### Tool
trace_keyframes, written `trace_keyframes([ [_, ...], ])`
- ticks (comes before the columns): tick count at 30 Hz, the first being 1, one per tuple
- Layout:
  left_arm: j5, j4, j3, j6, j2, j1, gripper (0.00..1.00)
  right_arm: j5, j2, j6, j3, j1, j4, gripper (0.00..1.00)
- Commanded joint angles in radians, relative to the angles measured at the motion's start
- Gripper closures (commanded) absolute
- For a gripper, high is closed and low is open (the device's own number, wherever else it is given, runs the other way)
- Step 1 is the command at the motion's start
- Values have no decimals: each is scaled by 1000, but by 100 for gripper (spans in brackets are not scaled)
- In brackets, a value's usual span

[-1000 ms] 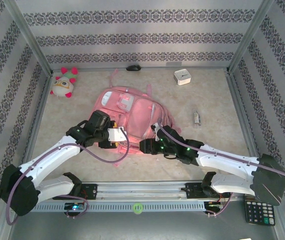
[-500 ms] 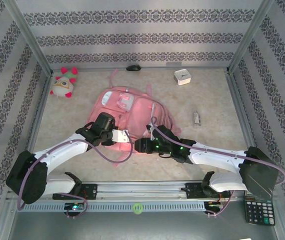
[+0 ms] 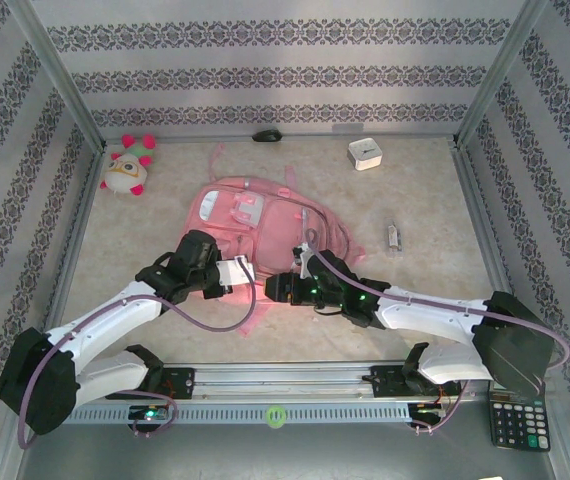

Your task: Pack the student bag

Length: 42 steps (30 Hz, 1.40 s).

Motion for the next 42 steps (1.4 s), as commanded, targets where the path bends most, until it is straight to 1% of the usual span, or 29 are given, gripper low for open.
trace_keyframes([
  [1,125,44,7,-108,-19,13,100,3,41,7,44,13,26,45],
  [4,152,28,41,-190,10,30,100,49,41,14,48,45,28,46],
  [6,168,-7,73,-256,35,31,100,107,26,40,39,74,36,50],
  [8,190,-45,102,-346,57,31,100,234,-17,55,45,128,-17,52],
  [10,227,-86,124,-407,71,32,100,399,-57,56,62,193,-88,51],
  [12,251,-108,132,-475,75,31,100,497,-69,56,86,228,-161,51],
  [15,307,-140,135,-524,72,33,100,521,-34,55,91,228,-152,51],
  [17,341,-154,136,-540,71,32,100,518,-2,43,94,214,-98,52],
  [20,358,-172,140,-541,71,32,100,512,43,27,127,197,-80,52],
  [24,378,-154,145,-558,74,33,100,549,97,-12,188,190,-121,49],
  [29,414,-149,161,-571,76,32,100,594,179,-38,254,188,-205,52],
  [31,418,-137,157,-580,69,32,100,621,205,-37,290,187,-283,55],
  [32,421,-132,154,-583,66,32,100,634,214,-36,307,187,-326,58],
  [34,417,-119,151,-586,61,32,100,684,221,-27,342,189,-439,68],
  [35,410,-116,152,-585,61,33,100,693,218,-36,348,188,-466,71],
  [37,389,-119,153,-578,67,32,100,706,195,-44,347,184,-505,76],
  [40,348,-143,162,-556,82,33,100,682,159,-47,328,162,-527,90],
  [42,320,-153,167,-548,88,34,100,658,139,-46,314,147,-537,96],
])
